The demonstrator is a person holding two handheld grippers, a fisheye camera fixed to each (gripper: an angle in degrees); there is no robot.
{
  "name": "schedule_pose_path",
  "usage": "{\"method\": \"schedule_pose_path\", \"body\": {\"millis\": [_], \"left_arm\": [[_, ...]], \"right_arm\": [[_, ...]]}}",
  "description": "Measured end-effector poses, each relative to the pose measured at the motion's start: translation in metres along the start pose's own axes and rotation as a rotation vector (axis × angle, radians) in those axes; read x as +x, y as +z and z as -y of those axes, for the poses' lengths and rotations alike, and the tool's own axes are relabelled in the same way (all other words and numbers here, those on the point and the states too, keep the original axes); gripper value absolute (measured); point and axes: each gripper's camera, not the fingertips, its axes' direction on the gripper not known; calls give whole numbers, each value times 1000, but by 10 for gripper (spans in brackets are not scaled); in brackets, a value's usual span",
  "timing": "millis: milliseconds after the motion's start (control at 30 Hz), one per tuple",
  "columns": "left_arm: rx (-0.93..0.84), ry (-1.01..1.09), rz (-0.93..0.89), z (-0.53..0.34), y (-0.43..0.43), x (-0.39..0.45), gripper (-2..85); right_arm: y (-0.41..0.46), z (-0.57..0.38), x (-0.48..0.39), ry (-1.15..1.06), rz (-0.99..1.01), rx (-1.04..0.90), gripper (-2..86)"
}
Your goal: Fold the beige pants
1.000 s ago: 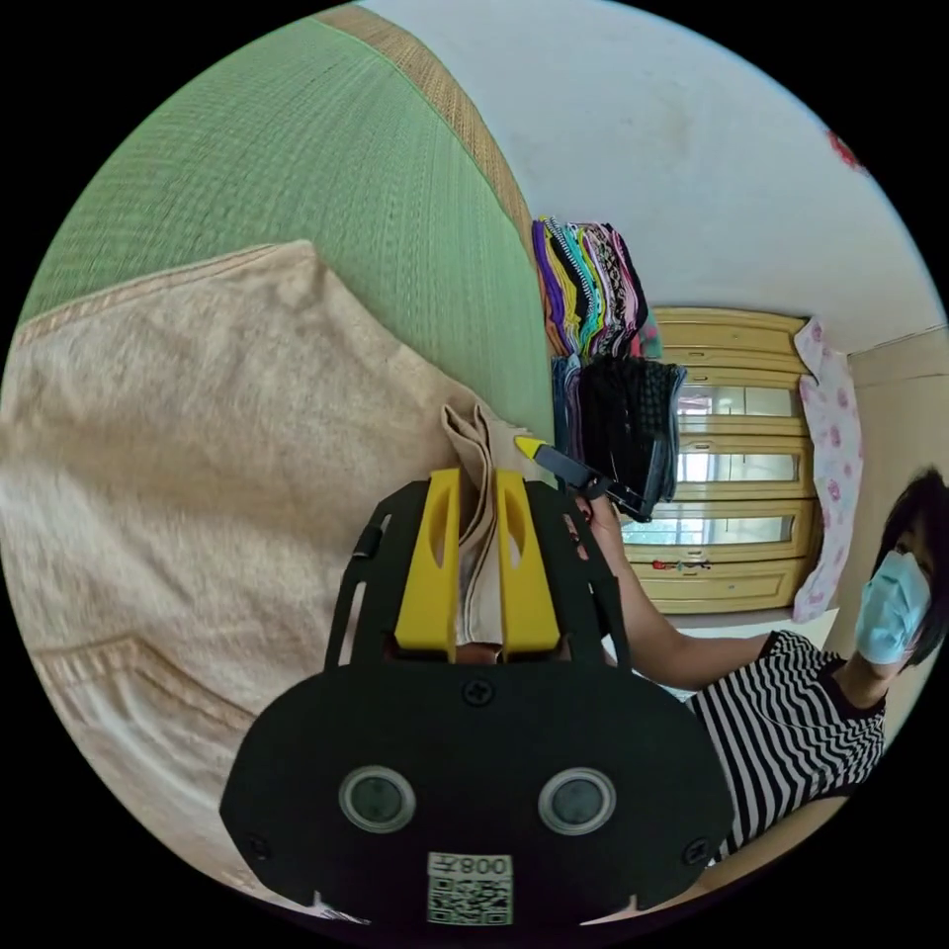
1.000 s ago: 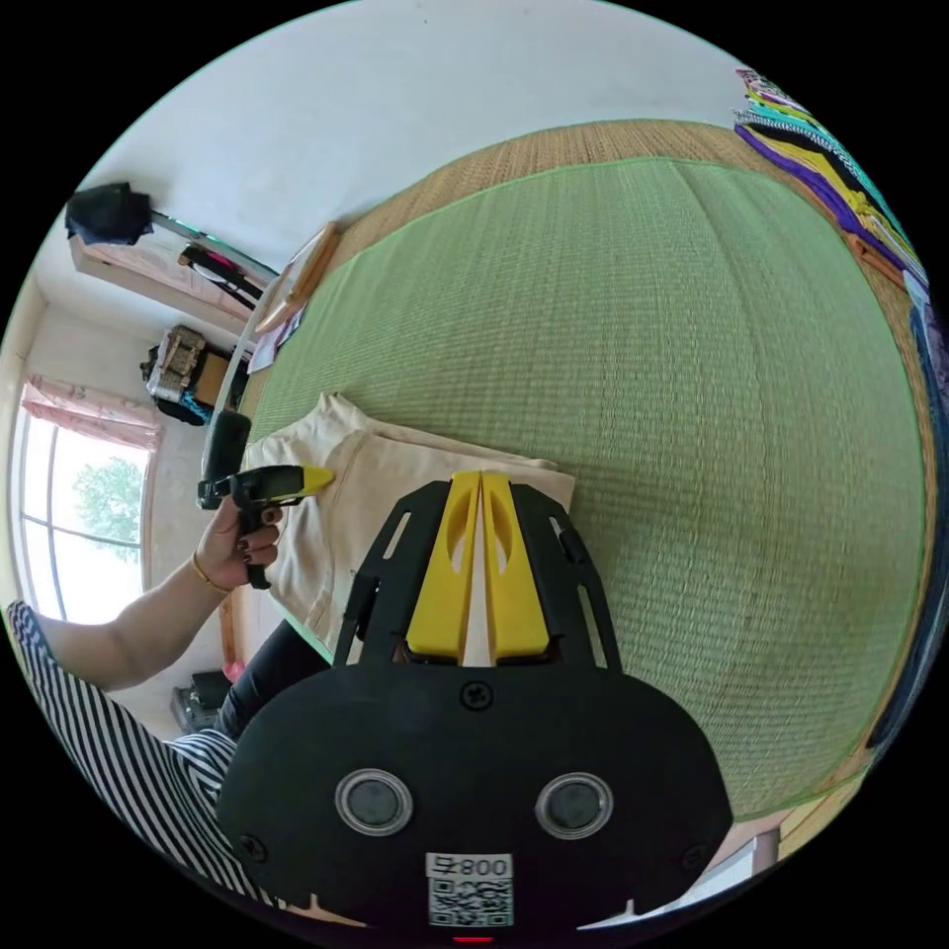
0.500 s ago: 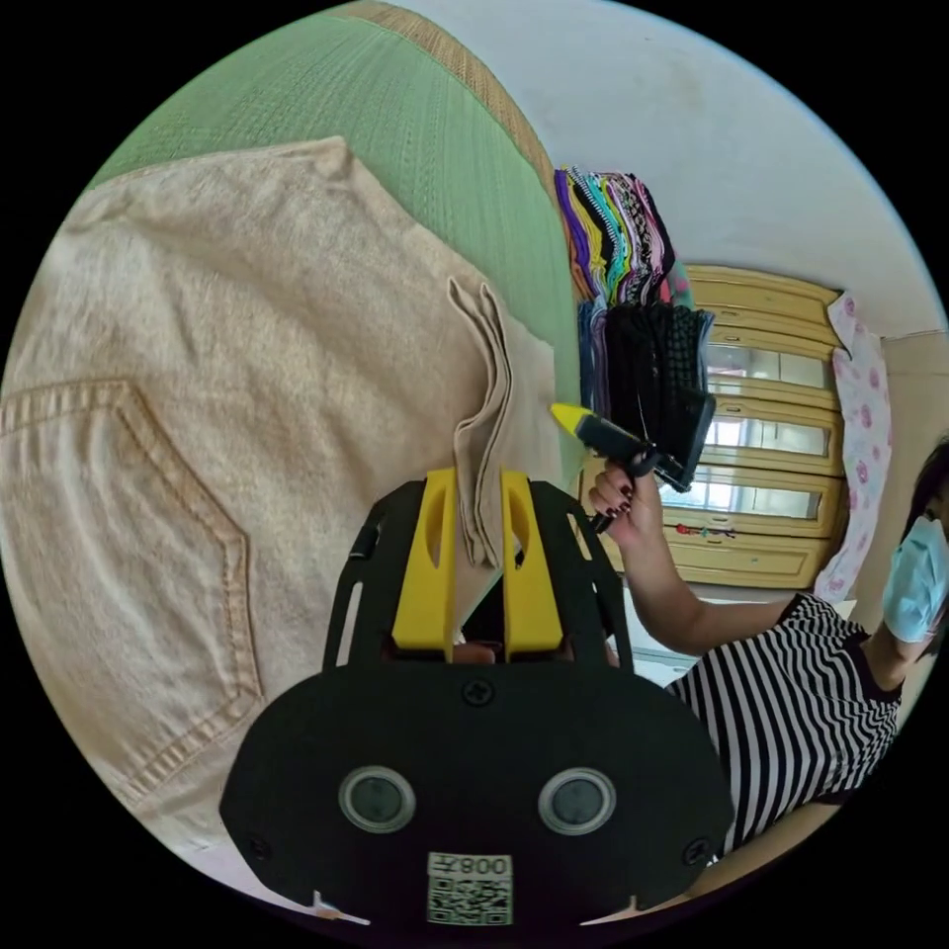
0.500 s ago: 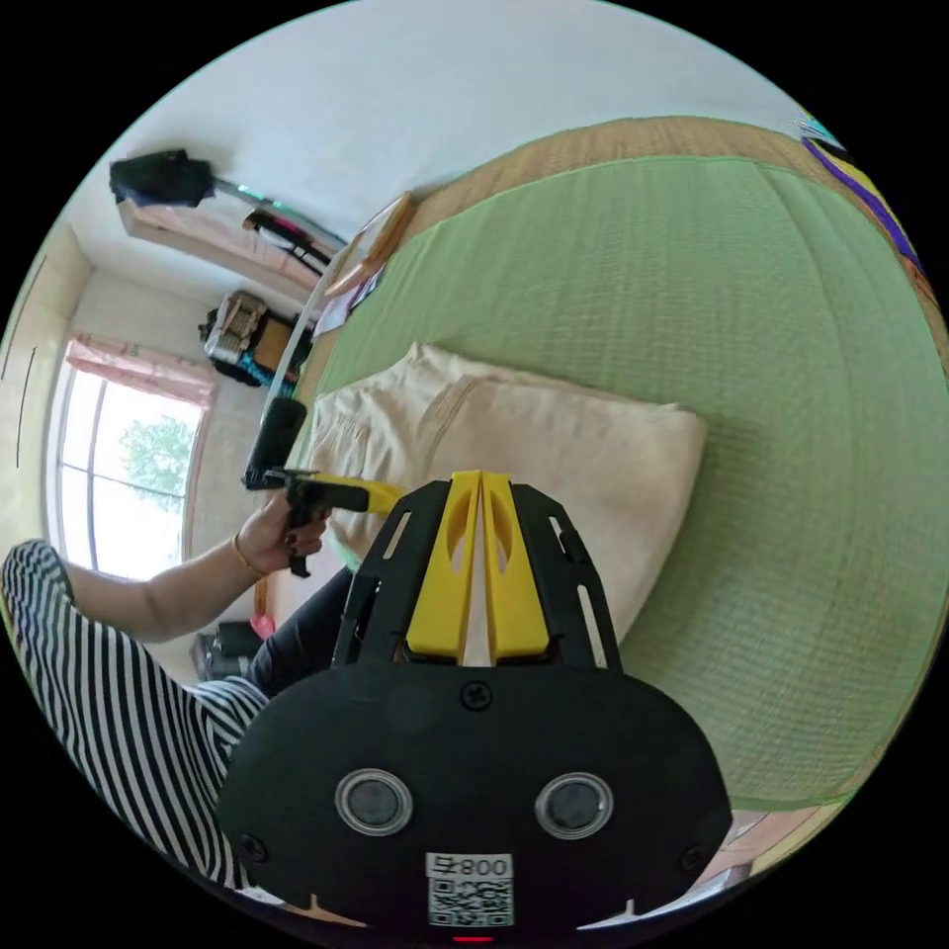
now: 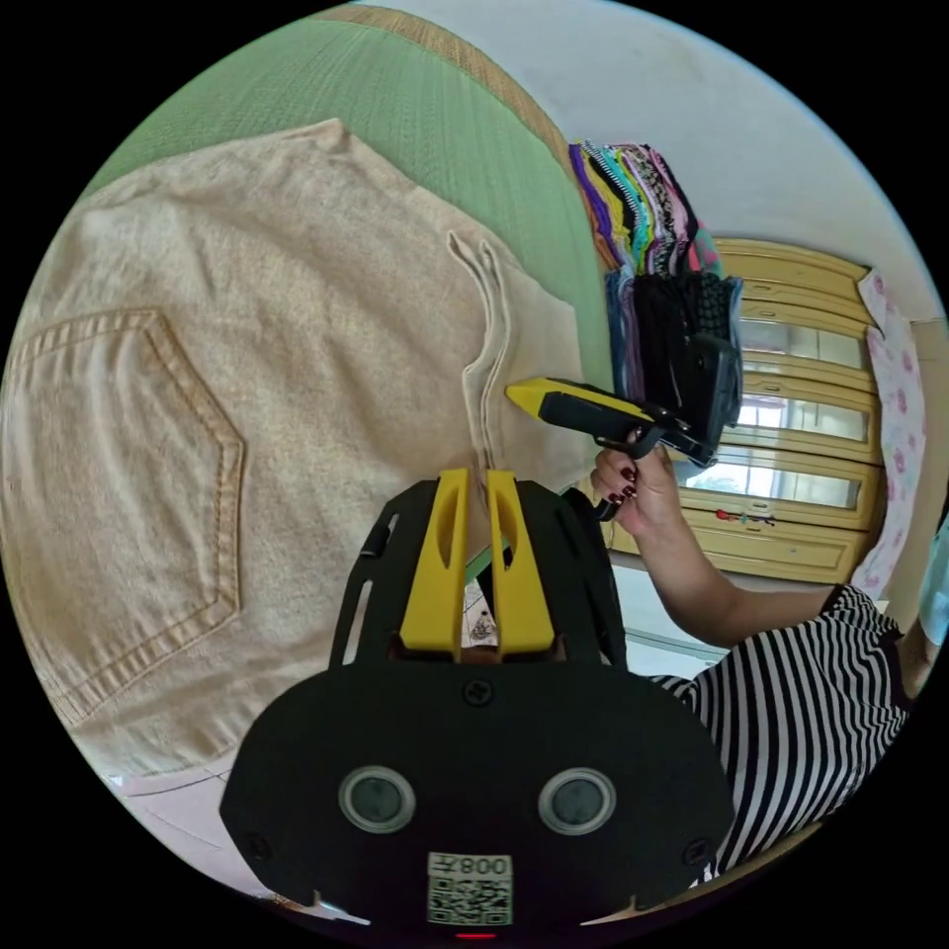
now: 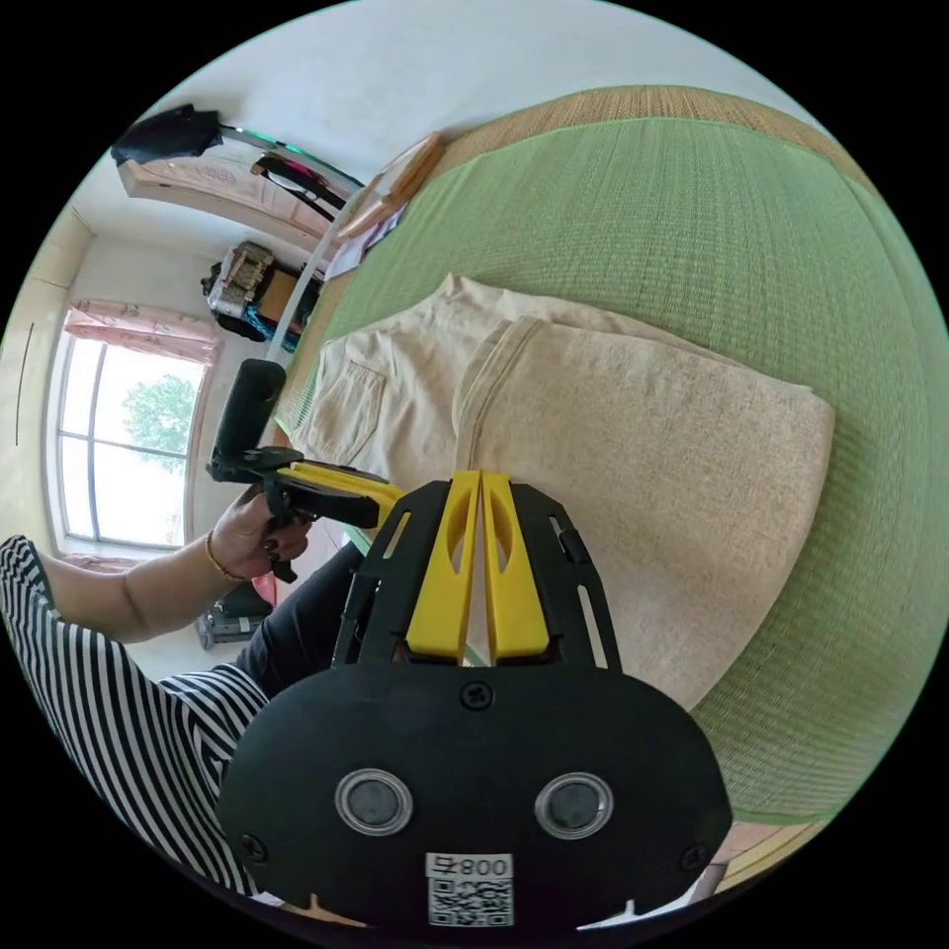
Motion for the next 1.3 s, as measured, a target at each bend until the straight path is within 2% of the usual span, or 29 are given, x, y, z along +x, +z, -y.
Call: {"method": "schedule_pose_path", "body": {"millis": [333, 467, 667, 933, 1000, 1067, 1167, 1300], "left_arm": [[-34, 37, -117, 3, 45, 18, 5], [-41, 36, -46, -2, 63, 27, 4], [56, 98, 3, -1, 81, 56, 3], [95, 224, 134, 26, 135, 104, 3], [102, 230, 262, 34, 153, 112, 4], [54, 208, 315, 39, 172, 112, 4], [74, 177, 269, 33, 184, 120, 7], [71, 255, 204, 12, 209, 149, 23]], "right_arm": [[7, -16, 8, 3, 62, -8, 1], [13, -22, 9, -3, 36, -34, 1], [9, -35, 26, 8, 77, -45, 1], [-49, -103, 45, 22, 54, 29, 0], [-54, -123, 60, 60, 23, 21, 1], [-48, -139, 77, 104, 1, -19, 1], [-52, -157, 98, 147, 58, 5, 1], [-75, -173, 119, 151, 86, 57, 2]]}}
